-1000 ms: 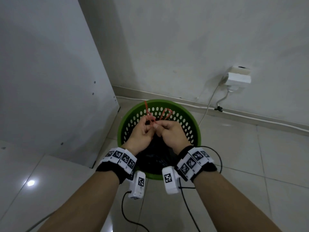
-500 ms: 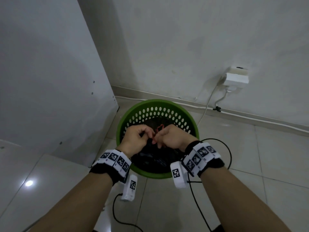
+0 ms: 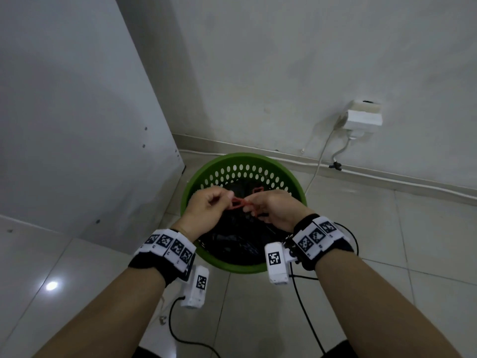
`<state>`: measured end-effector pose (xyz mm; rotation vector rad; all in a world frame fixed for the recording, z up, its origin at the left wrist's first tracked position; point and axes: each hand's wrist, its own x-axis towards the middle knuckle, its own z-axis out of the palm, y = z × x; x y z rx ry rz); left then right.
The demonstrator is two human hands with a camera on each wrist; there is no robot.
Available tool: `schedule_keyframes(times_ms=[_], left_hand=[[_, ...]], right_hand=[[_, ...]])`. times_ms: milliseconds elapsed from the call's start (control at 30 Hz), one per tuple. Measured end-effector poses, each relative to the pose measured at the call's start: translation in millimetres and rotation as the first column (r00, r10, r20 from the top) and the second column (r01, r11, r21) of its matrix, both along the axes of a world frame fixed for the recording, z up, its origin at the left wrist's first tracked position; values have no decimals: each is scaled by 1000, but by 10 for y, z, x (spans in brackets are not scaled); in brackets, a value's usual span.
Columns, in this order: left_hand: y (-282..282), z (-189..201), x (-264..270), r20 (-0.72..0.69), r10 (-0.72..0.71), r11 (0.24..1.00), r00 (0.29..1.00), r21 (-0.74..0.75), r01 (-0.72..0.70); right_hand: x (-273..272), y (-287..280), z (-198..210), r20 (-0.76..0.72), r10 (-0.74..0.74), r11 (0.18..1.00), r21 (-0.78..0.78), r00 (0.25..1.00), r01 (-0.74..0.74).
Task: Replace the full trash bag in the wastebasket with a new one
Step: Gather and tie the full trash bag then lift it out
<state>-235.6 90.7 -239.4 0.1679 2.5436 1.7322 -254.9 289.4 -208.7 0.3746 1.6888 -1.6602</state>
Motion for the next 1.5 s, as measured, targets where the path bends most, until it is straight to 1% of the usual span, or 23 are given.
schedule_keyframes(times_ms=[67,133,200,233,300,333,367,400,433,533,667,767,833,900,967,1000,1033,1100,1133,1200,1267,1367,1500], left_hand=[[-63,101,-3,158,100,959,982,249,-137],[-117,198,-20,325,123,818,938,502,-281],[-182,264,-54,442,106,693,891,610,-385],[-209,278,-78,485,96,687,869,600,-410],[-258,249,-112,426,122,867,897,395,-306],[-304,176,-118,312,119,971,943,161,-176],[-356,116,-114,186,73,992,980,-115,-52],[-412,71,-111,111,5,946,994,-322,31],[-482,41,-100,93,-32,908,995,-413,68],[-776,21,-22,129,26,904,991,-427,32],[-975,45,88,234,-31,854,972,-500,148],[-944,120,44,305,-102,805,947,-534,259],[-890,191,6,261,-163,780,951,-556,286],[-806,191,-15,185,-162,836,969,-496,235],[-681,195,-21,94,-115,888,989,-437,145],[-609,196,-14,55,-102,892,993,-437,116],[-523,201,-5,21,-107,885,994,-454,105],[-293,205,53,-14,-189,817,982,-557,149],[-169,181,82,-11,-236,753,972,-634,176],[40,129,104,3,-248,655,969,-736,170],[119,110,58,-14,-166,700,986,-706,108],[70,141,-35,41,-37,880,998,-471,52],[35,118,-93,147,134,950,980,-300,-85]], right_hand=[[5,11,4,-10,-123,992,-7,992,123],[-1,-3,-11,-39,-251,968,12,967,251],[-19,-9,-62,-108,-314,942,92,943,324],[-22,-11,-93,-142,-326,931,127,935,344],[-17,-10,-141,-195,-338,911,176,921,372],[-12,-3,-152,-216,-341,904,192,915,382],[-8,23,-162,-236,-349,894,206,907,397],[-6,67,-158,-256,-370,878,219,893,426],[-6,135,-151,-280,-400,851,241,873,467],[-28,402,-168,-342,-444,770,326,828,548],[-45,422,-148,-383,-242,808,428,891,404],[-6,392,5,-465,56,765,588,884,261],[50,408,138,-399,354,655,751,846,80],[136,384,246,-193,613,487,856,766,-174],[204,331,246,-103,730,358,900,676,-250],[237,287,226,-179,750,369,912,636,-179],[265,226,190,-331,744,453,889,580,-74],[285,68,161,-650,576,734,679,496,38],[275,-16,173,-733,453,839,543,507,34],[218,-146,207,-766,255,935,351,590,53],[139,-194,242,-761,73,963,222,645,152],[56,-113,208,-760,-119,928,143,639,343],[105,-167,-12,-811,90,918,292,578,267]])
